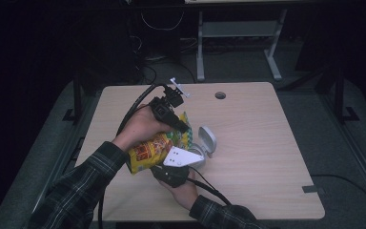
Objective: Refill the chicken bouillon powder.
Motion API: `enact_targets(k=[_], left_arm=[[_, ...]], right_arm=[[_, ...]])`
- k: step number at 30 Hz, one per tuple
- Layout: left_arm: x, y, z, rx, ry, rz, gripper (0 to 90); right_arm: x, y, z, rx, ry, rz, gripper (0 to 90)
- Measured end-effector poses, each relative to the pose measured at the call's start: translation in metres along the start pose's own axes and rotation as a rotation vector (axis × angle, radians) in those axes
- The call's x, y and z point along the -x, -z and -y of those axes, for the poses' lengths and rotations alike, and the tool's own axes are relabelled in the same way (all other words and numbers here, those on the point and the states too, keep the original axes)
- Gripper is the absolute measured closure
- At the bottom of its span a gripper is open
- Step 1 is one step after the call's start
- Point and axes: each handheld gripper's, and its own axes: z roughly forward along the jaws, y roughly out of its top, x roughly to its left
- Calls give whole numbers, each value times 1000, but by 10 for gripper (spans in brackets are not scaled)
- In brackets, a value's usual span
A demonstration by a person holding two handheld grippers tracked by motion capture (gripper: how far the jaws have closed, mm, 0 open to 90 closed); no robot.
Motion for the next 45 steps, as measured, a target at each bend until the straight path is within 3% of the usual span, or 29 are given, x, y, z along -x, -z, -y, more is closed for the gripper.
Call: enact_targets(k=[45], left_arm=[[-4,7,1,10,10,-26,900]], right_arm=[[3,-6,-4,9,-13,-13,898]])
